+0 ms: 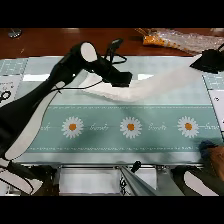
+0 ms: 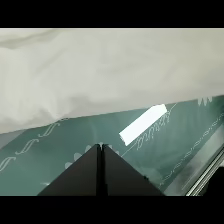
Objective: Fold the shirts.
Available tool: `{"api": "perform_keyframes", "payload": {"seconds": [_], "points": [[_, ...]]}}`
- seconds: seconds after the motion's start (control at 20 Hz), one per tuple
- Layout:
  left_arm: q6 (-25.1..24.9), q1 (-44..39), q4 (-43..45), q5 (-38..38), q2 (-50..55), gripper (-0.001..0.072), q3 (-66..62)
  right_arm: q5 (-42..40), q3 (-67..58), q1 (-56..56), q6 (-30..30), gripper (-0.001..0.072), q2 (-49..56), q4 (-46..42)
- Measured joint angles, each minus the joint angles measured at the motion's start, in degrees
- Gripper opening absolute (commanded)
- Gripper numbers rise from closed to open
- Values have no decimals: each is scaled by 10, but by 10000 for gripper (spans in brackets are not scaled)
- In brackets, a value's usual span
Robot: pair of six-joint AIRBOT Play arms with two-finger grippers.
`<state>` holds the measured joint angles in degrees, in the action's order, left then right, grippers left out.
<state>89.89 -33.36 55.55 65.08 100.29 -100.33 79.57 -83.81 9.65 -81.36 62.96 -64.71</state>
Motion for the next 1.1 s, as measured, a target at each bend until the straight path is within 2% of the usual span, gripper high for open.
{"api": "perform_keyframes", "payload": {"seconds": [0.35,0.65,1.1], "points": [[31,-59,8,-70,34,25,0,51,0,0,-8,19,-50,-3],[42,-92,9,-98,68,25,0,90,0,0,-23,19,-92,-3],[44,-139,-70,-138,97,26,-1,101,0,0,-37,19,-118,-4]]}}
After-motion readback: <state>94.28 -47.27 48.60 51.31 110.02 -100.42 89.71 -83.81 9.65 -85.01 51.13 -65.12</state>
